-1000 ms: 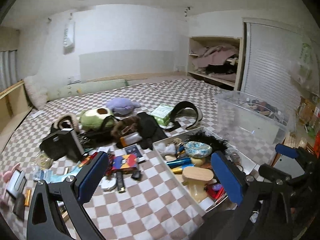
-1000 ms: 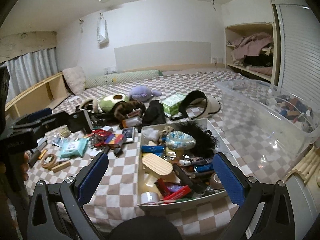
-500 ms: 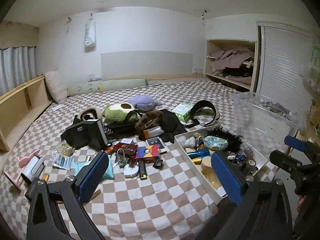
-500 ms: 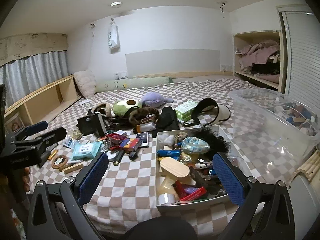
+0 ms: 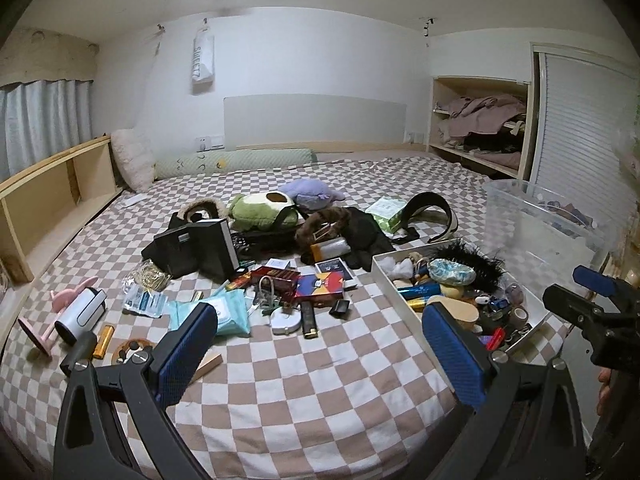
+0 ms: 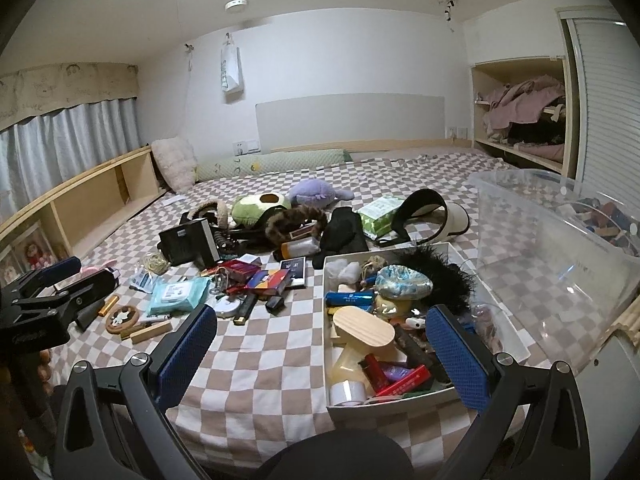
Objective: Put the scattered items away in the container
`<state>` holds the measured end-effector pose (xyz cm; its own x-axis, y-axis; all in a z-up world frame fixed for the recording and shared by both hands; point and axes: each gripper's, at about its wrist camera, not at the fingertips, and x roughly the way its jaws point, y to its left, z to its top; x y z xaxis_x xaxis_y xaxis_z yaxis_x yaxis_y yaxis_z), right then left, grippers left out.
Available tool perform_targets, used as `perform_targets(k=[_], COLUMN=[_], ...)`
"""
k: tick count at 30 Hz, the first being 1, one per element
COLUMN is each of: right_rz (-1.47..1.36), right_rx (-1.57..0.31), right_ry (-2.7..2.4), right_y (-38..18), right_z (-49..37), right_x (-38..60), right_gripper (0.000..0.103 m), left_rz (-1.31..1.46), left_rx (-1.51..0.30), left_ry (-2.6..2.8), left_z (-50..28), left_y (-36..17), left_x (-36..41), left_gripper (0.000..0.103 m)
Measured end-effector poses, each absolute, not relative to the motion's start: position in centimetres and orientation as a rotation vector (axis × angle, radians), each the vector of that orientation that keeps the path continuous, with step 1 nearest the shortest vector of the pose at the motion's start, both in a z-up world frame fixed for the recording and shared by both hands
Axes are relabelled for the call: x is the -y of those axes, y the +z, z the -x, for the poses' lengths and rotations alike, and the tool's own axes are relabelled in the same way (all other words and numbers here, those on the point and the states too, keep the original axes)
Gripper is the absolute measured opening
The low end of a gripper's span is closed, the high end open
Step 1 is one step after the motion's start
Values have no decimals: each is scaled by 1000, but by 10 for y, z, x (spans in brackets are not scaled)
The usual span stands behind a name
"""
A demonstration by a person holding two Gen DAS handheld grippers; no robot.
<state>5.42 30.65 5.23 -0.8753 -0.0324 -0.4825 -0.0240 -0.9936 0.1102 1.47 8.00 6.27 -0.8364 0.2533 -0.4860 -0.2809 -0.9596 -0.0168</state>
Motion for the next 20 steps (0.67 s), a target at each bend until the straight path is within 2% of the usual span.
perform_targets(k=[20], right_rz=[-839], right_rx=[160], right_ry=[-3009], right_y=[40], right_z=[-47], right_x=[-304], right_gripper=[103], left_rz=[759], left_rx=[-78], left_ry=[2791], left_z=[-15], left_y=[49], left_x=[-79], left_gripper=[103])
